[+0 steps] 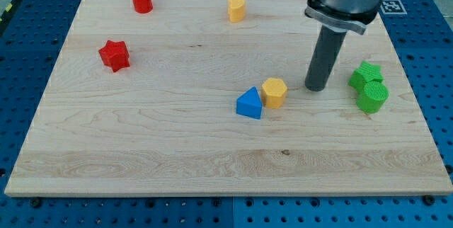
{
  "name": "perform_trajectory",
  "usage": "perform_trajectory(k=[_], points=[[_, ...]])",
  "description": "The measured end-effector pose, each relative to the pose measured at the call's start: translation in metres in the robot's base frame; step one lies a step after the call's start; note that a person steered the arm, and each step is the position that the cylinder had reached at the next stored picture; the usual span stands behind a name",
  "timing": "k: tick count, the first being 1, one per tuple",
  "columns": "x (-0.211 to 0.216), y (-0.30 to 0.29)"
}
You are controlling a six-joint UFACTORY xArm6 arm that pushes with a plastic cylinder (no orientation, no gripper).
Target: Push the yellow hexagon towards right
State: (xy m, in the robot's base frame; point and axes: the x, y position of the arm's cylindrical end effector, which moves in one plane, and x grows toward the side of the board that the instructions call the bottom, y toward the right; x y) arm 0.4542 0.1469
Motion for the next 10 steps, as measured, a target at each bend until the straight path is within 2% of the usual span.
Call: perform_trajectory(k=[3,4,5,6,7,8,9,10], points=[[0.009,0.021],[0.037,0.023],[0.077,0.002],[0.094,-0.047],[0.067,-0.094],[0.020,-0.112],[0.008,-0.111],[0.031,-0.093]])
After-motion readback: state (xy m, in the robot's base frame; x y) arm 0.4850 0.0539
